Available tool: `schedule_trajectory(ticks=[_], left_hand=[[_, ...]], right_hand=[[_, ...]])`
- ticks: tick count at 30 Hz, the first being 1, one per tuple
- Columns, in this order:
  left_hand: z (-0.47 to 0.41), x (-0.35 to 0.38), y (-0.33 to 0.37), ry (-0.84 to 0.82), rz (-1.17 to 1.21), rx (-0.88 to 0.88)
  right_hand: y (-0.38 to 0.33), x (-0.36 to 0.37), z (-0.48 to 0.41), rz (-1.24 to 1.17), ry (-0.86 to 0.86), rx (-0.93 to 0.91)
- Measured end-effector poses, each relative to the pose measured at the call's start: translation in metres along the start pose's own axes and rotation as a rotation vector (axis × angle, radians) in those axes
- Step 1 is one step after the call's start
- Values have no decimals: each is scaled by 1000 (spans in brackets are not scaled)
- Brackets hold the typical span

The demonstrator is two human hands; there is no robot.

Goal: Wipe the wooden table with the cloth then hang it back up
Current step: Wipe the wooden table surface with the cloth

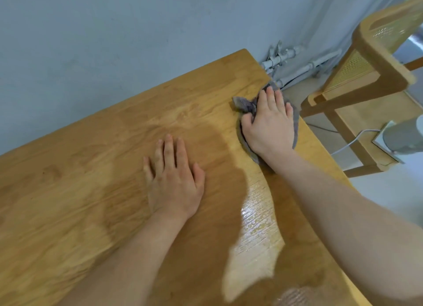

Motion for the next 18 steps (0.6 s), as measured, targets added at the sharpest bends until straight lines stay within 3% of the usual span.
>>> schedule_trajectory(ticks=[2,5,7,11,14,18], left_hand=[[0,-1,1,8,-2,2],[5,-2,3,11,0,2],[5,-1,2,3,5,2],[0,-1,0,-4,12,-2],[1,-1,1,-8,8,-6],[3,-4,1,29,30,-5]], right_hand=[[-24,1,3,-23,27,-37],[-31,3,44,-28,-28,-350],[-13,-2,49,-12,-25,-409],[-7,0,-8,-2,-4,-199],[-47,6,-39,-30,10,-120],[-132,16,18,-128,-93,-519]])
Point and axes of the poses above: each hand's wrist, its own z-axis away from the middle knuckle, its own x-axis out of the palm, y = z × x, the point moved 6 cm from there along -z, towards the middle knuckle, and after that the axes turned 6 degrees about z, right-handed, at the moved point
